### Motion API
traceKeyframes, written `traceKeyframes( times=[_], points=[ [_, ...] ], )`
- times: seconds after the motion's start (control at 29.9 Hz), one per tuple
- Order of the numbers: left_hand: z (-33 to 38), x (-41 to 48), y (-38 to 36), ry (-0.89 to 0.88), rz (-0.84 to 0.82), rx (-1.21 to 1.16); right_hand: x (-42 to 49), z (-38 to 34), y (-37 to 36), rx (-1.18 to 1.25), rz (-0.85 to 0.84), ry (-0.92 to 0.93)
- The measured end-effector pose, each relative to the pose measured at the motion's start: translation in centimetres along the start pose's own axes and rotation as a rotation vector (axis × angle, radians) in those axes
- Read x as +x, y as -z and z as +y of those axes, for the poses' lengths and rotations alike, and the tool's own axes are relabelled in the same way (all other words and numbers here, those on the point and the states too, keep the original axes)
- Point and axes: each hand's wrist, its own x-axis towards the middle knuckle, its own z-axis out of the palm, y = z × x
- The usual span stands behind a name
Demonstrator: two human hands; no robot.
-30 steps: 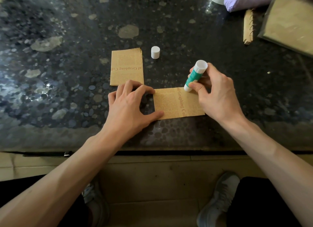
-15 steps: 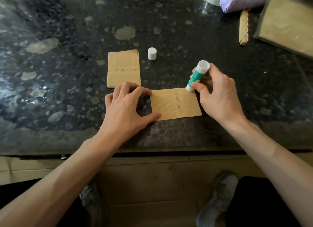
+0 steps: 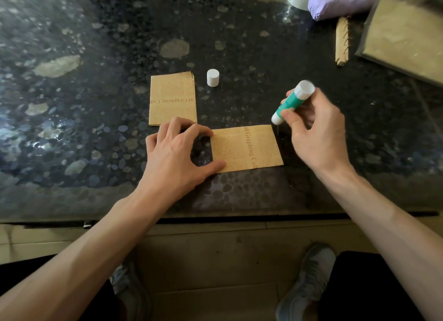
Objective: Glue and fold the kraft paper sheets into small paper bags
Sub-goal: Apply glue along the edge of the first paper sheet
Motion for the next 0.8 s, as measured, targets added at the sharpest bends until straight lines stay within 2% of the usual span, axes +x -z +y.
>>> traceKeyframes(
  times=[0.13,0.27,0.4,0.5,0.7,0.8],
  points=[
    [0.0,0.0,-0.1,-0.002,-0.009,-0.003,0.7,-0.6,0.7,0.186,0.067,-0.008],
    [0.1,0.1,-0.2,-0.008,0.003,-0.003,0.2,-2.5,-0.7,0.286,-0.104,0.020],
    [0.0,0.1,-0.4,-0.010,0.010,0.017,-0.6,-3.7,-2.9,0.233,-0.273,0.106],
    [0.0,0.0,-0.3,-0.011,0.020,0.008,-0.7,-4.0,-3.9,0.179,-0.338,0.156],
    [0.0,-0.1,-0.3,-0.016,0.027,0.013,-0.5,-4.5,-4.5,0.099,-0.377,0.190],
    [0.0,-0.1,-0.3,-0.011,0.030,0.013,-0.4,-4.6,-4.8,0.054,-0.338,0.195]
  ],
)
